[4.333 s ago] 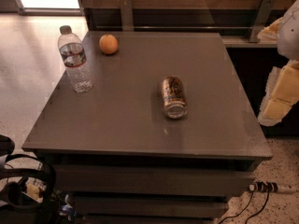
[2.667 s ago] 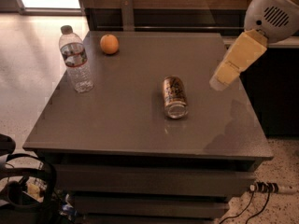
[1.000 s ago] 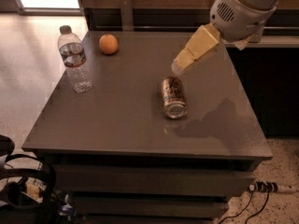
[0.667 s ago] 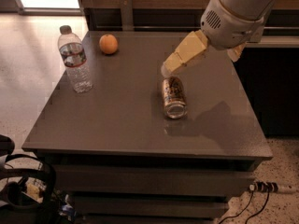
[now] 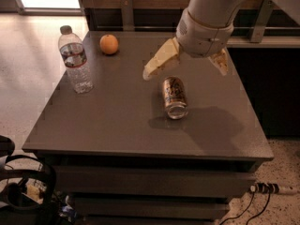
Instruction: Place orange can upright
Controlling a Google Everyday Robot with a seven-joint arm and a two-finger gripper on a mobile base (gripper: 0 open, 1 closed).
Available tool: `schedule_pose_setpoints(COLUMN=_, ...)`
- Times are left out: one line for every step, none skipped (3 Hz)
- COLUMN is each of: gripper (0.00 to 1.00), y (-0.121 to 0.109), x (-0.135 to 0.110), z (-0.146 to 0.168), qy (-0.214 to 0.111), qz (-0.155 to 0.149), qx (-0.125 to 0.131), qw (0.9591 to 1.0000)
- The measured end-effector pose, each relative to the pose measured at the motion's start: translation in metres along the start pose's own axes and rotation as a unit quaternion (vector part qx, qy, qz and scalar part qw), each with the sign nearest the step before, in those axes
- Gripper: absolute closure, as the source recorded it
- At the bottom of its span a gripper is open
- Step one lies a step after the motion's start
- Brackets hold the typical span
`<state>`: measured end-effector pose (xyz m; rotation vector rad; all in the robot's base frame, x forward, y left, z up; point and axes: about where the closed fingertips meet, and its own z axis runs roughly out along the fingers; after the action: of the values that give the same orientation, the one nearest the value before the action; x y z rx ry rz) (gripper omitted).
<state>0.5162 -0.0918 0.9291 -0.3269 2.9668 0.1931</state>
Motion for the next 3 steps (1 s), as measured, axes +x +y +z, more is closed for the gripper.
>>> schedule_pose_setpoints(gripper=0.0, y=0.004, x=-0.006, z=0.017, qy=0.025, qz=0.036, qx=0.015, qw=0.999)
schedule_pose_setpoints(gripper=0.0, y=0.005, x=-0.006, z=0.037, qy=0.041, qz=0.062, qx=0.012, qw=0.9971)
schedule_pose_setpoints(gripper=0.0, y=0.005, x=-0.002, z=0.053, qy=0.048, qz=0.079, qx=0.005, qw=0.9957)
